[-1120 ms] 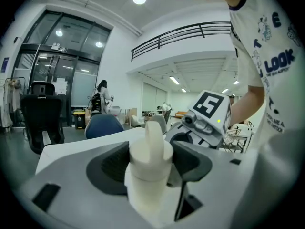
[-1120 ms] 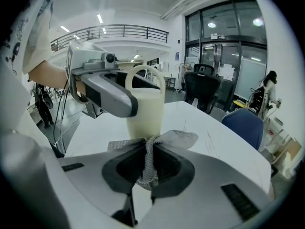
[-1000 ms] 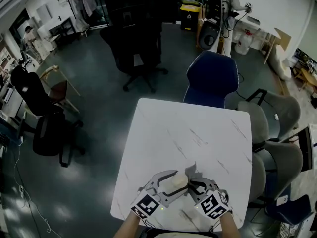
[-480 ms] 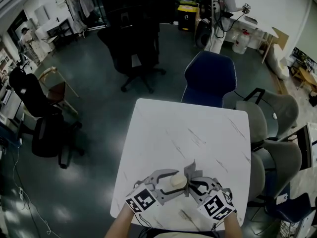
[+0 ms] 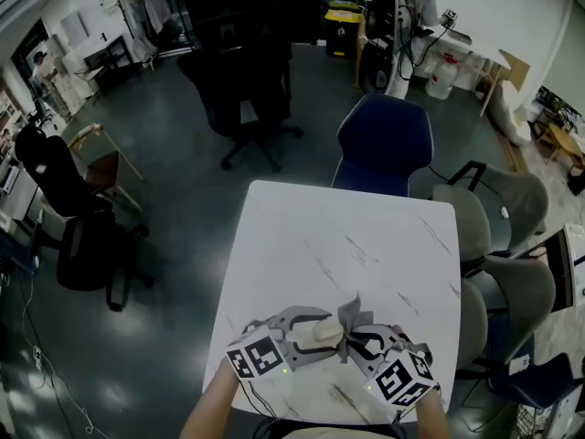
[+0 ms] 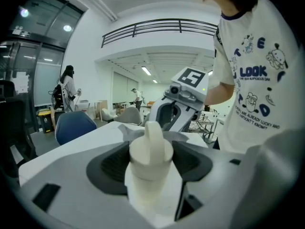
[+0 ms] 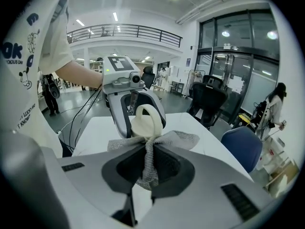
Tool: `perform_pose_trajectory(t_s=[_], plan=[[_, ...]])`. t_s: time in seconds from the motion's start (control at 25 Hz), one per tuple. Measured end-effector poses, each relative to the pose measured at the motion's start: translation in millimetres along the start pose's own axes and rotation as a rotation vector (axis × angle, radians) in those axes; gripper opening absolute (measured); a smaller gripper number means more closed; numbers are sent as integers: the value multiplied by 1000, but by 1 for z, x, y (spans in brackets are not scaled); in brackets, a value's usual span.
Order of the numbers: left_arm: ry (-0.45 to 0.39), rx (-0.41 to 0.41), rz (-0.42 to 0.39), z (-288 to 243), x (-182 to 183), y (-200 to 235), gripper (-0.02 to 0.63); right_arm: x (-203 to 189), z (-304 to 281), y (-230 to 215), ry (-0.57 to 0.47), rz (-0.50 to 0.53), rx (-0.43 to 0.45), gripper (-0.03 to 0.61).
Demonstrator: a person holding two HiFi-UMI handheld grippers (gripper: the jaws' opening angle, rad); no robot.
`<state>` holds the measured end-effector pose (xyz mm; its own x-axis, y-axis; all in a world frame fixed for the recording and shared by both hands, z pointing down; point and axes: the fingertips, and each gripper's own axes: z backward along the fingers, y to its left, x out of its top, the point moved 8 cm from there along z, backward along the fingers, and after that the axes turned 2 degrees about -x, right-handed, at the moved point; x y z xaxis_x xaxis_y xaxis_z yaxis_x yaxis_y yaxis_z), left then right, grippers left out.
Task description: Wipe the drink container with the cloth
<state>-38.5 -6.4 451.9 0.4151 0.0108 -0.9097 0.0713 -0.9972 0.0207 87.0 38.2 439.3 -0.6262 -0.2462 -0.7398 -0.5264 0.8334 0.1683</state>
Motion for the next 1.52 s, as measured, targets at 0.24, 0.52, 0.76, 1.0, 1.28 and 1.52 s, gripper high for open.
perform_pose_trajectory(t_s=[0.24, 0.52, 0.76, 1.0, 1.28, 1.52], plan=[[0, -50, -29, 0, -1, -1, 284, -7, -7, 6, 43, 15, -6, 44], [-6, -61, -31, -1, 0, 2, 284, -23, -24, 10, 91, 4, -11, 44], [-11, -56, -27, 1, 1, 1, 284, -38, -41, 17, 129, -22, -12, 44], [-42, 10, 9, 1, -2, 2, 285, -48, -53, 17, 141, -57, -22, 44], [-75, 122, 28, -1, -3, -9, 285, -60, -62, 20, 155, -84, -26, 44], [-72, 184, 66, -1, -11, -15, 285, -73, -75, 25, 171, -118, -38, 44]])
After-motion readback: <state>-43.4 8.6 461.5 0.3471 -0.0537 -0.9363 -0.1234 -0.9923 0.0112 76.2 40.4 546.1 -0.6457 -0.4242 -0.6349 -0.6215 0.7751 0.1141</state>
